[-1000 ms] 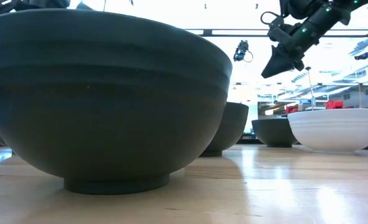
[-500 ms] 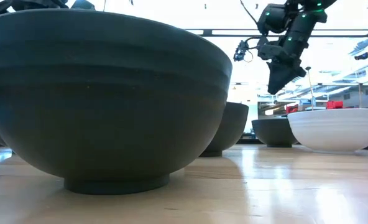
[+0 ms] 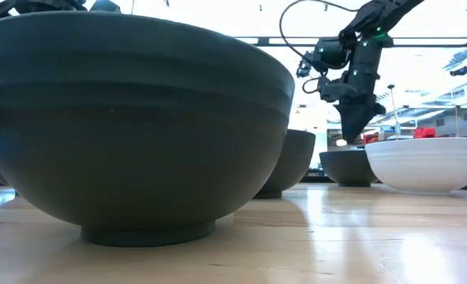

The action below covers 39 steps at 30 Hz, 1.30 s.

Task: Nest bowls inside each other
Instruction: Stack the black bowl on top of the white bowl

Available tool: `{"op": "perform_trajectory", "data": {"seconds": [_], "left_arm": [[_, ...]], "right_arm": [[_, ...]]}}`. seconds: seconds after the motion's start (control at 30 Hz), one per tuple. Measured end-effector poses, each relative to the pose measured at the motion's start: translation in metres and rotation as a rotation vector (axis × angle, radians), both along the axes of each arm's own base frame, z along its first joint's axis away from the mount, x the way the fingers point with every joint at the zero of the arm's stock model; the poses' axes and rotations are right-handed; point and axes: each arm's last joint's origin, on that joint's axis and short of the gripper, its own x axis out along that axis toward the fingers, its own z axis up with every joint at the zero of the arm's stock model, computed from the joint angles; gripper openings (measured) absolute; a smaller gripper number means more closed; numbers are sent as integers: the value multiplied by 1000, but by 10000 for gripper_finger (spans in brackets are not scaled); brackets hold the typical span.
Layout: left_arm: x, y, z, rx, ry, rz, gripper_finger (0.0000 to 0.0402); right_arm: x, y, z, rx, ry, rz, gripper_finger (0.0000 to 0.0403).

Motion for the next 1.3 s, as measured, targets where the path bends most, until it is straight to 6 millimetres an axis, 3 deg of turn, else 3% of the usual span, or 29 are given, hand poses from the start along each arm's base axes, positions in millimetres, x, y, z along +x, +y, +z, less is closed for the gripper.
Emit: {"op": "perform_trajectory", "data": {"seconds": [0.93,1.07,1.2,1.3], "left_arm": [[0,0,0,-8,0,1,80],[0,0,0,-9,0,1,81],[0,0,0,-8,0,1,76],[0,0,0,-8,0,1,72]], "right_arm": [[20,-12,-40,58,91,63,87],[23,-14,-43,48,79,69,65],[24,-15,-40,10,65,83,16],[24,-16,-40,-7,72,82,16]]}}
